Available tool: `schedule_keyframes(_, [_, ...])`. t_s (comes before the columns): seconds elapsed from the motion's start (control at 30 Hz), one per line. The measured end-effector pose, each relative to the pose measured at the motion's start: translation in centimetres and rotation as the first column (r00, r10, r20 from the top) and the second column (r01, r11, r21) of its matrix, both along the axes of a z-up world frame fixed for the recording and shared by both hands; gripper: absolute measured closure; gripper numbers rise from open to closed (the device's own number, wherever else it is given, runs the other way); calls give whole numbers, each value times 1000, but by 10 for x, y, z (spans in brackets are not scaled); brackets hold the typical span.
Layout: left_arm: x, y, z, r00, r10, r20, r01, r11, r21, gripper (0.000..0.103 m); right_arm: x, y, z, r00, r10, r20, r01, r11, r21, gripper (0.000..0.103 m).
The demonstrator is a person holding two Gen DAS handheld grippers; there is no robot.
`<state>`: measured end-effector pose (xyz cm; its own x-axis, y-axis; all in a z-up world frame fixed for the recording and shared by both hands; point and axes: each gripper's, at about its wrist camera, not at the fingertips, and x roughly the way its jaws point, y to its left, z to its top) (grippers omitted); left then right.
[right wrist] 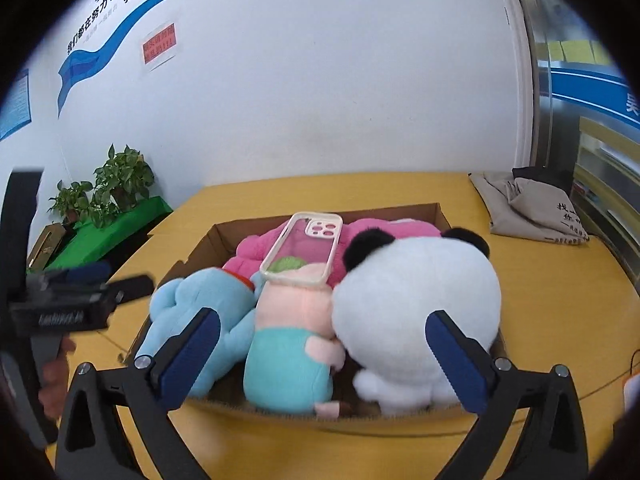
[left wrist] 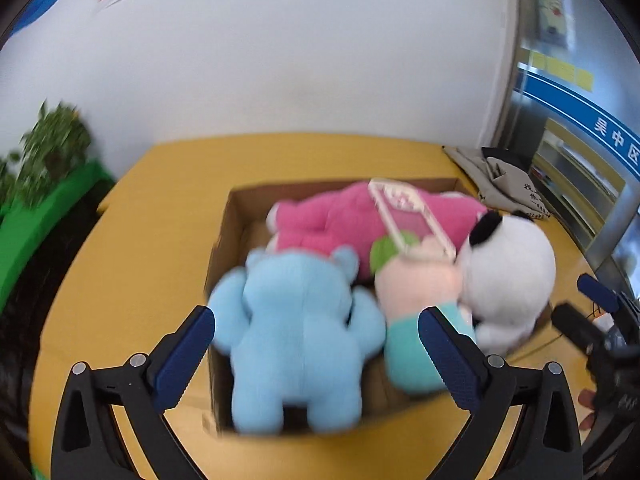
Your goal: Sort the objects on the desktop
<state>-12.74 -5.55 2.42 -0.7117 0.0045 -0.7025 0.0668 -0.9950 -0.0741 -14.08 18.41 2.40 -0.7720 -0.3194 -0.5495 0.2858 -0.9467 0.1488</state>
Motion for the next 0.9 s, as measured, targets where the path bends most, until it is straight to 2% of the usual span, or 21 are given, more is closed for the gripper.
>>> schedule_keyframes(0.1, [49, -6, -13, 997, 74, 18, -75, 996, 42, 0, 22, 3, -6, 1000, 7, 20, -8, 1000, 3, 0])
schedule_keyframes(0.2, [79, -5, -20, 994, 103, 29, -105, 992, 74, 0, 44, 4, -15, 999, 6, 34, -7, 999, 34, 1])
schedule_keyframes(0.37, [113, 15, -14, 994, 106, -1, -106, 994, 0, 0, 73, 14, -22, 999, -35, 33, 33, 997, 66, 0])
schedule_keyframes(0.57, [125, 33, -6, 998, 60, -23, -60, 998, 10, 0, 95, 24, -16, 996, -85, 4, 84, 990, 110, 0])
schedule_keyframes(0.9, [128, 44, 0, 997, 64, -50, -65, 998, -13, 0, 98, 31, -13, 996, -92, 1, 91, 989, 120, 0])
